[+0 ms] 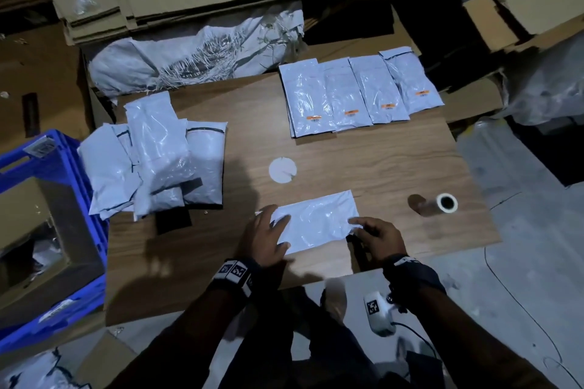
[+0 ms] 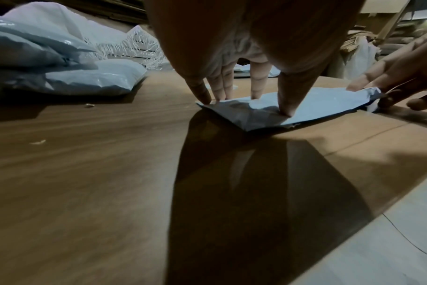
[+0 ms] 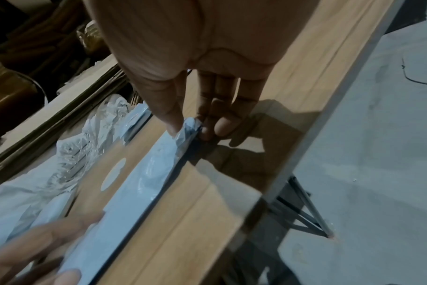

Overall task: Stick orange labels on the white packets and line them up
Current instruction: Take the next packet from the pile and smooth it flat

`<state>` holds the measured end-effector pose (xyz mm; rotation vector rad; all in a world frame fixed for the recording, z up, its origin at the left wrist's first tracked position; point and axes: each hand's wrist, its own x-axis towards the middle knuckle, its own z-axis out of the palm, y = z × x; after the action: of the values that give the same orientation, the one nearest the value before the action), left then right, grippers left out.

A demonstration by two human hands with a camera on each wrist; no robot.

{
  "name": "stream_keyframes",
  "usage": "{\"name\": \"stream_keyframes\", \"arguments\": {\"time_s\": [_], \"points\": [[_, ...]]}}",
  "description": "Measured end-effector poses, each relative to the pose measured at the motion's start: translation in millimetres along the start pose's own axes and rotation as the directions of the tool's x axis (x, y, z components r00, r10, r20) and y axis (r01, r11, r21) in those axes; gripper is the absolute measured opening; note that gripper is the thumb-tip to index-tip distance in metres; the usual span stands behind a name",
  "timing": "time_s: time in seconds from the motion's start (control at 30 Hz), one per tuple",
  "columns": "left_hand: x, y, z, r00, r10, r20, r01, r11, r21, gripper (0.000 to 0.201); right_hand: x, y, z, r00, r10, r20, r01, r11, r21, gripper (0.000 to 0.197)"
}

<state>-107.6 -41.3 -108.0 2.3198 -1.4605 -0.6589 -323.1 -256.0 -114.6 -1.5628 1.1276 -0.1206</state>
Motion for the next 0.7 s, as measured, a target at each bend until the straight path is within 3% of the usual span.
{"name": "stream_keyframes", "arguments": {"time_s": [0.13,0.2,0.3,0.4,0.53,0.7], "points": [[-3.7,3.1,12.4,1.000,-0.010,-0.007,0.010,1.000,-0.013,0.061,-12.3,6.8,-13.5,0.982,-0.188,0.014,0.188,0.973,-0.133,0.030],[-5.1,5.2,17.6,1.000,-0.009,-0.021,0.009,1.000,-0.009,0.060,-12.7,3.1,-16.2,0.957,-0.291,-0.001,0.284,0.934,-0.217,0.020],[-2.3,11.0,15.0,0.992,-0.036,-0.123,0.033,0.999,-0.025,0.053,-5.8,-10.7,-9.6,0.918,-0.396,0.014,0.384,0.881,-0.277,0.019],[7.9,16.4,10.1,0.975,-0.084,-0.204,0.090,0.996,0.021,0.051,0.7,-30.1,13.7,0.815,-0.564,0.134,0.569,0.737,-0.364,0.031],[18.2,21.3,21.3,0.970,-0.147,-0.193,0.167,0.982,0.090,0.062,13.0,-43.1,64.9,0.715,-0.638,0.286,0.672,0.515,-0.532,0.051],[18.8,23.0,37.1,0.966,-0.218,-0.135,0.242,0.952,0.189,0.065,25.4,-21.9,104.7,0.784,-0.489,0.382,0.586,0.380,-0.716,0.064]]}}
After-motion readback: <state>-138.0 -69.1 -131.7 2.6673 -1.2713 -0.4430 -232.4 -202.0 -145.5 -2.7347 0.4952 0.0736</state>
